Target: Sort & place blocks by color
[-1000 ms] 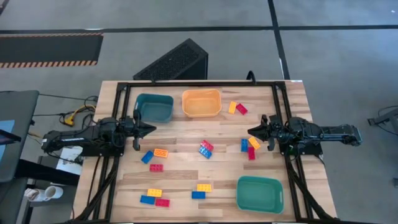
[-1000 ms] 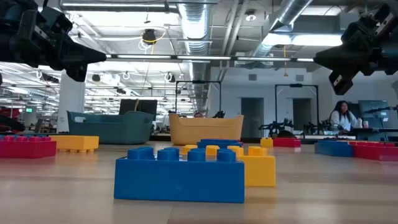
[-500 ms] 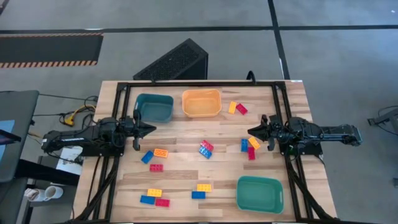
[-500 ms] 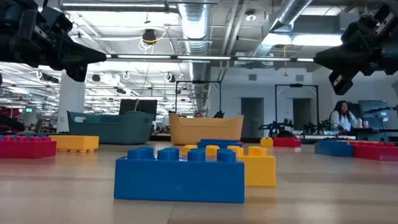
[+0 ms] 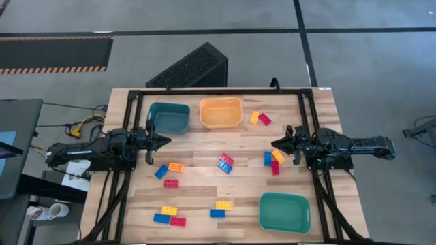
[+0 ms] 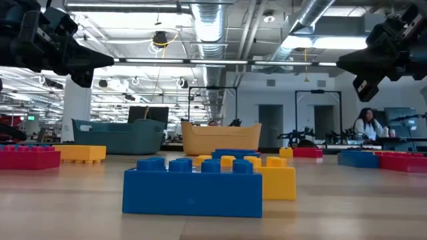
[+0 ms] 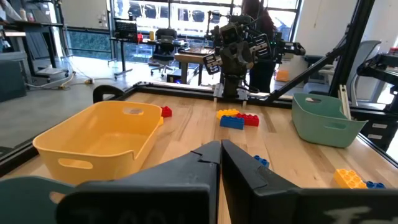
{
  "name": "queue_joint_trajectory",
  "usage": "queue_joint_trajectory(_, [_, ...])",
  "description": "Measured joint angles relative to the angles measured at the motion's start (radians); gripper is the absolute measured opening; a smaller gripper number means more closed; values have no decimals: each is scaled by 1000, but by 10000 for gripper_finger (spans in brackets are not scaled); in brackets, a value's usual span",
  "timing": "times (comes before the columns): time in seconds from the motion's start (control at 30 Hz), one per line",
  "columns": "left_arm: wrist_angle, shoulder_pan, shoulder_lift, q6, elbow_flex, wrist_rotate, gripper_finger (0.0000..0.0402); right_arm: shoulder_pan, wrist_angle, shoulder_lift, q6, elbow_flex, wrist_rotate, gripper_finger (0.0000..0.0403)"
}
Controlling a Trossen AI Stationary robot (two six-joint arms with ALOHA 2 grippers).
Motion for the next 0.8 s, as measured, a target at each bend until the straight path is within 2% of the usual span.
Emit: queue_joint_trajectory(0.8, [0,0,0,0,0,0,0,-3,0,0,-43,0,16,66])
